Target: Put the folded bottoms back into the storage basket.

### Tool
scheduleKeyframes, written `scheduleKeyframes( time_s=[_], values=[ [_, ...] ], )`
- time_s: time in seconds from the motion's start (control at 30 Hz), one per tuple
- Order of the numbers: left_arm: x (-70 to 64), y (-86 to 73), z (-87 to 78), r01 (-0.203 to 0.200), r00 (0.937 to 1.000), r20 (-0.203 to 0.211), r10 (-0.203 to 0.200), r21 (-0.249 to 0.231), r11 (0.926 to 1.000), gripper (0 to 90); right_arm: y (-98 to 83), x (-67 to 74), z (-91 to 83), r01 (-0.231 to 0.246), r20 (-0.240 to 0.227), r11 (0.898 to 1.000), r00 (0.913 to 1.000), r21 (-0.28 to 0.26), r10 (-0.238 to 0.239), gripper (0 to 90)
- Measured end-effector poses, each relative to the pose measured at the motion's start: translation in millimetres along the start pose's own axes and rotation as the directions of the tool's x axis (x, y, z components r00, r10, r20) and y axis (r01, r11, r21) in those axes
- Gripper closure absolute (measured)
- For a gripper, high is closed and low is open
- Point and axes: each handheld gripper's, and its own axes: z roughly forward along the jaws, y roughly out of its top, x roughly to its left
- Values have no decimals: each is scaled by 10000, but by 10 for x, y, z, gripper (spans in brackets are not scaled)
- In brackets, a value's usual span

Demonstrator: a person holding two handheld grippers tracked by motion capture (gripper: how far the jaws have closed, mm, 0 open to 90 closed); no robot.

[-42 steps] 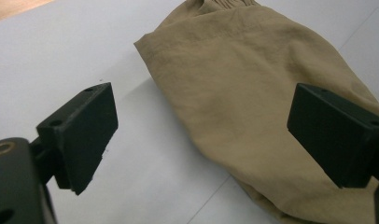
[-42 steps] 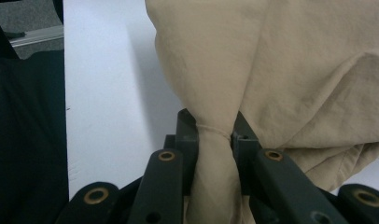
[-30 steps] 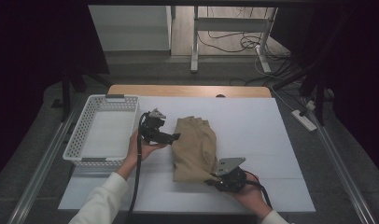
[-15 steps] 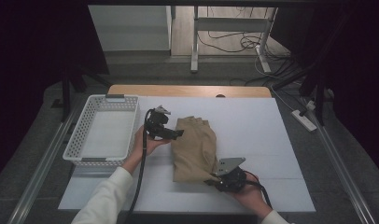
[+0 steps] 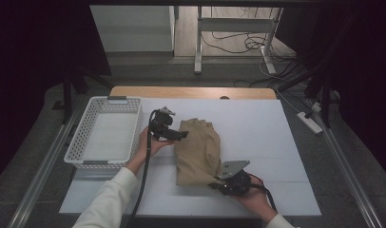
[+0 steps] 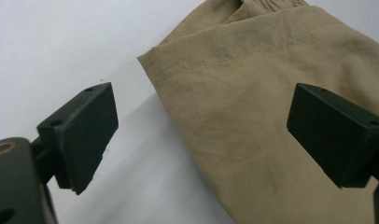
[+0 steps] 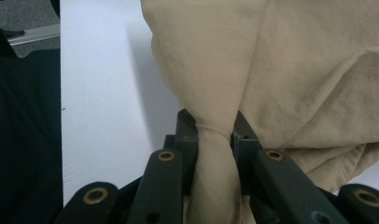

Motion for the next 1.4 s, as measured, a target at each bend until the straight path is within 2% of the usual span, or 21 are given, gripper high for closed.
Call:
scheduleKeyframes(
  time_s=[0.53, 0.7, 0.77, 0.9, 1.17, 1.3, 1.4],
  values=[
    [10, 9, 162, -60, 10000, 36, 58, 476, 9989, 90, -1, 2, 5, 64, 5, 10000, 10000, 47, -64, 772],
    [-4, 7, 217, -92, 9999, 136, 83, 672, 9977, 89, -2, 3, 8, 79, 7, 9999, 10000, 64, -79, 772],
    [-18, 9, 249, -189, 9998, 58, 185, 817, 9965, 83, -3, 4, 11, 73, 4, 10000, 10000, 25, -73, 772],
    [-32, 12, 287, -203, 9998, 81, 196, 857, 9961, 78, -4, 4, 12, 102, 7, 9999, 9999, 51, -102, 772],
    [-6, -24, 432, -149, 9993, 371, 97, 1416, 9898, 63, -3, 3, 13, 153, 2, 9998, 9999, 92, -153, 772],
    [-1, -31, 451, -137, 9987, 496, 69, 1384, 9903, 72, -4, 3, 12, 159, 8, 9998, 9999, 97, -159, 772],
    [10, -48, 463, -24, 9968, 789, -84, 1353, 9908, 118, -3, 5, 10, 159, 9, 9998, 9999, 145, -159, 772]
  ],
)
